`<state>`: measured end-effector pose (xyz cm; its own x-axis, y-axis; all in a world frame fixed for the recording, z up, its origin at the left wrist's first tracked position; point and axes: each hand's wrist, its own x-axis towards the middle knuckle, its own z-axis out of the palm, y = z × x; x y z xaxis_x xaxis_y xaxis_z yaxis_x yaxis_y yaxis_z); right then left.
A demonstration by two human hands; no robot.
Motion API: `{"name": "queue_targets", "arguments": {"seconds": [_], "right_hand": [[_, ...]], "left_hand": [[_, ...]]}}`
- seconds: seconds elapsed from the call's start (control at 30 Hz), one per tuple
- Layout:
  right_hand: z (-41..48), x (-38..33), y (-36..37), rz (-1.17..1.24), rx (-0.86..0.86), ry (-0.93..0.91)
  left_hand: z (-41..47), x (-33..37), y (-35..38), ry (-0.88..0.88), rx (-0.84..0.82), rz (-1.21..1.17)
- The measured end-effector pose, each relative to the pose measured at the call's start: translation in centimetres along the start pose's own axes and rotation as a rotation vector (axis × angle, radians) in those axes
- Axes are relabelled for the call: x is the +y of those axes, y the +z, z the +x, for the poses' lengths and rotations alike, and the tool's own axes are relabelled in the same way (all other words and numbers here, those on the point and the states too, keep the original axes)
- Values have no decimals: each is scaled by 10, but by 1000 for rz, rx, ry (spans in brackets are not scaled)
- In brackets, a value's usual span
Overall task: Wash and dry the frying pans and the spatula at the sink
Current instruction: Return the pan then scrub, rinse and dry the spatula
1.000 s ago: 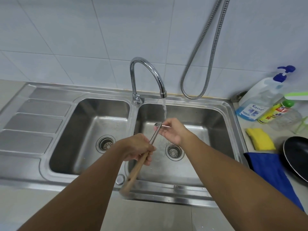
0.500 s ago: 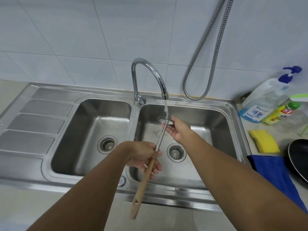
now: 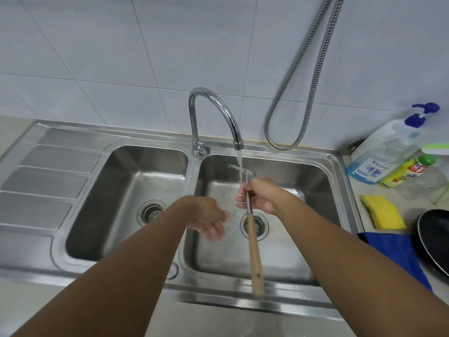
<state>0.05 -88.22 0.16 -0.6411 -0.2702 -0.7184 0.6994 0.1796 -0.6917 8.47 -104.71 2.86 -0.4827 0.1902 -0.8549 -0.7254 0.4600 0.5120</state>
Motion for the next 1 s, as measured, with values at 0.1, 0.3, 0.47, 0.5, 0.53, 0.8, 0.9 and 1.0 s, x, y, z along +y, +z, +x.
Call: {"name": "queue_targets", "arguments": {"seconds": [0.1, 0.3, 0.47, 0.5, 0.53, 0.8, 0.9, 1.0], "right_hand": [[-1, 4, -15, 25, 73, -25], [5, 17, -34, 27, 83, -33], [9, 22, -35, 64, 38, 14], [11, 23, -34, 74, 29, 19], [12, 24, -33, 83, 24, 21], [8, 19, -39, 254, 78, 26], [1, 17, -39, 218, 121, 6], [-6, 18, -43, 184, 197, -19]], "left_hand": [[26, 3, -30, 55, 363, -23], [47, 46, -77, 326, 700, -387], [64, 61, -85, 334, 747, -305], [67, 63, -86, 351, 751, -262], [71, 65, -88, 377, 737, -237], [70, 52, -74, 288, 615, 60], [62, 39, -18, 92, 223, -27], [54, 34, 31, -51, -211, -138]]}}
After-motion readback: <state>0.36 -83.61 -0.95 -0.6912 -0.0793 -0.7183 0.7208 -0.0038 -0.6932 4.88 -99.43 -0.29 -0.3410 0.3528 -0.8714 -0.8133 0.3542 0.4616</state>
